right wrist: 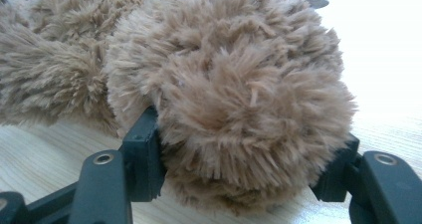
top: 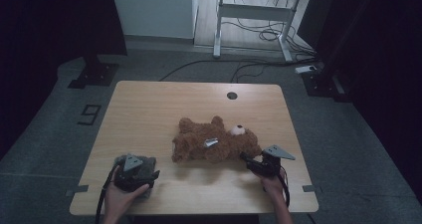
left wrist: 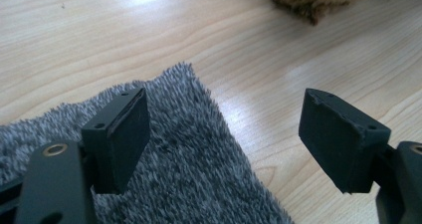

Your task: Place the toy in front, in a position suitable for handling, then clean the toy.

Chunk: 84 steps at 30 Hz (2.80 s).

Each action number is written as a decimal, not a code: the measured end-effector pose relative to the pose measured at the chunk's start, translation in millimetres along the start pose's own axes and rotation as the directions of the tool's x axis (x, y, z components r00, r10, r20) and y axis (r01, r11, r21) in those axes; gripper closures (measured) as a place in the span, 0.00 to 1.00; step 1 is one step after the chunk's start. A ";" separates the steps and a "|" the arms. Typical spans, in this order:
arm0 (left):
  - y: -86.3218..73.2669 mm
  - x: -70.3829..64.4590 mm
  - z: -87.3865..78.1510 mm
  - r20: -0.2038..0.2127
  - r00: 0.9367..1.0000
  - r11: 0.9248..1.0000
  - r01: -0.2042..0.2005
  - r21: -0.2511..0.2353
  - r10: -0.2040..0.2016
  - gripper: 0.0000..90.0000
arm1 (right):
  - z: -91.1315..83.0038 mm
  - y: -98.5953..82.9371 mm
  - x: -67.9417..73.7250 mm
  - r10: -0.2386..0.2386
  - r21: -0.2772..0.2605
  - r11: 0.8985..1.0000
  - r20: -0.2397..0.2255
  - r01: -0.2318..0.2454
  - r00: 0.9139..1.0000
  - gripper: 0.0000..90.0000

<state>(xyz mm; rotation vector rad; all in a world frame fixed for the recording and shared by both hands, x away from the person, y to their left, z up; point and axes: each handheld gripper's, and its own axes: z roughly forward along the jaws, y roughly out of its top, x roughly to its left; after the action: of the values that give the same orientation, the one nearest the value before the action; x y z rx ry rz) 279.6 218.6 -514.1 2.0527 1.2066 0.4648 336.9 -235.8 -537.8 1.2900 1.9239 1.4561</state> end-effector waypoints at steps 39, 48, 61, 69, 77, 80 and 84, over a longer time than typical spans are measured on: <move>-14.4 6.5 16.8 -0.145 0.989 0.996 0.019 0.092 -0.005 0.51 | -0.2 0.4 0.4 -0.002 0.015 1.000 0.002 0.002 1.000 0.41; -16.4 8.5 12.6 -0.146 0.988 0.997 -0.033 0.076 0.044 0.80 | 0.0 -0.2 -1.1 0.005 0.014 1.000 -0.006 -0.005 1.000 0.41; -9.9 17.1 -13.7 0.065 0.996 0.993 0.059 -0.102 -0.053 0.86 | -4.7 0.6 -0.2 0.017 0.020 1.000 -0.001 -0.017 1.000 0.32; -3.9 12.8 -31.4 0.105 0.992 0.972 0.094 -0.216 -0.073 0.87 | -7.5 2.7 -2.1 0.043 -0.002 0.999 -0.017 -0.043 0.999 0.30; 6.7 2.3 -43.4 0.126 0.990 0.953 0.091 -0.290 -0.057 0.87 | -3.1 4.0 -6.3 0.063 0.023 0.998 -0.026 -0.062 0.998 0.26; 16.8 -6.9 -44.3 0.142 0.989 0.950 0.074 -0.303 -0.032 0.88 | -0.3 3.5 -7.7 0.063 0.047 0.997 -0.042 -0.061 0.997 0.33; 39.2 -25.3 -41.5 0.155 0.988 0.946 0.033 -0.323 0.019 0.88 | 1.1 5.2 -9.1 0.059 0.058 0.997 -0.049 -0.056 0.997 0.46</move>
<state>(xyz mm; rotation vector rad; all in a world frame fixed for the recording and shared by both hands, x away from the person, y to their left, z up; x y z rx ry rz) 265.6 200.2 -456.1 1.7662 0.9719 0.4564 344.4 -242.8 -535.3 1.3569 1.9896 1.4859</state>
